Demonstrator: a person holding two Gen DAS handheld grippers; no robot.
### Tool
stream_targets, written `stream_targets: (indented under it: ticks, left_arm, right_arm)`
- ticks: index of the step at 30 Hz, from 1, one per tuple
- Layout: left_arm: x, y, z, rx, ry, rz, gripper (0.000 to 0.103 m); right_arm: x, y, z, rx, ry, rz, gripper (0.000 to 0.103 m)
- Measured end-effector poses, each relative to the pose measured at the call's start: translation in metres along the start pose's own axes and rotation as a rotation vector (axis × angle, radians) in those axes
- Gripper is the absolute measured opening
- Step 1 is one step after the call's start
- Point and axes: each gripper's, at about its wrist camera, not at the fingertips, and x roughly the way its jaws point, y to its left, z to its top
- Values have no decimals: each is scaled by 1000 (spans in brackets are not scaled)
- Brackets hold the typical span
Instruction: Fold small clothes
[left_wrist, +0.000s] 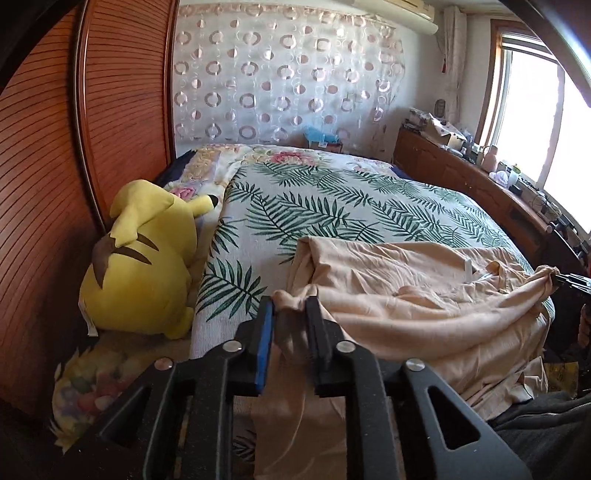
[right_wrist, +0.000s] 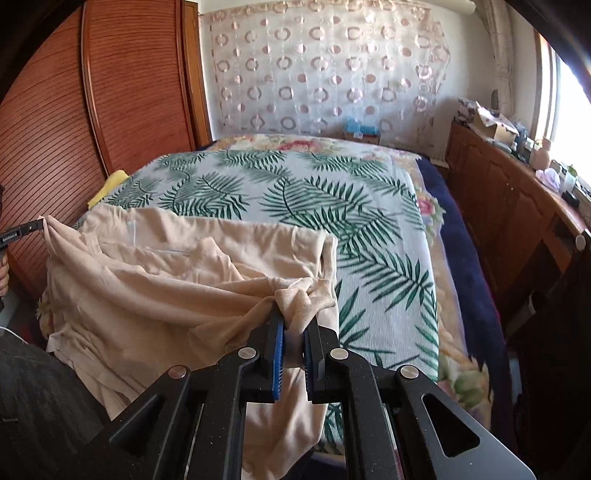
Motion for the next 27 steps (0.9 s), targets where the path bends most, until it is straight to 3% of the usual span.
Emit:
stream_targets:
  ticks: [1, 3, 4, 5, 6, 13, 20, 27]
  left_arm:
    - [-1, 0, 2, 0, -8, 0, 39]
    - [-5, 0, 9, -5, -25, -11, 49]
    - [-6, -1, 12, -7, -32, -19, 58]
    - [-6, -1, 17, -7, -38, -23, 75]
    - [-5, -2, 21, -93, -35, -78, 81]
    - [26, -12, 60, -28, -17, -83, 82]
    - [73, -18, 87, 17, 35, -84, 82]
    - [120, -11, 78, 6, 149, -76, 82]
  right_arm:
    - [-1, -1, 2, 12, 1, -3, 23]
    - [-5, -8, 9, 40, -13, 9, 27]
    - [-9, -10, 14, 45, -21, 5, 34]
    - [-13, -10, 13, 43, -27, -11, 38]
    - [-17, -9, 14, 39, -35, -25, 42]
    - [-19, -9, 37, -11, -83, -41, 67]
    - [53, -24, 49, -1, -22, 4, 68]
    - [99, -34, 58, 23, 68, 12, 68]
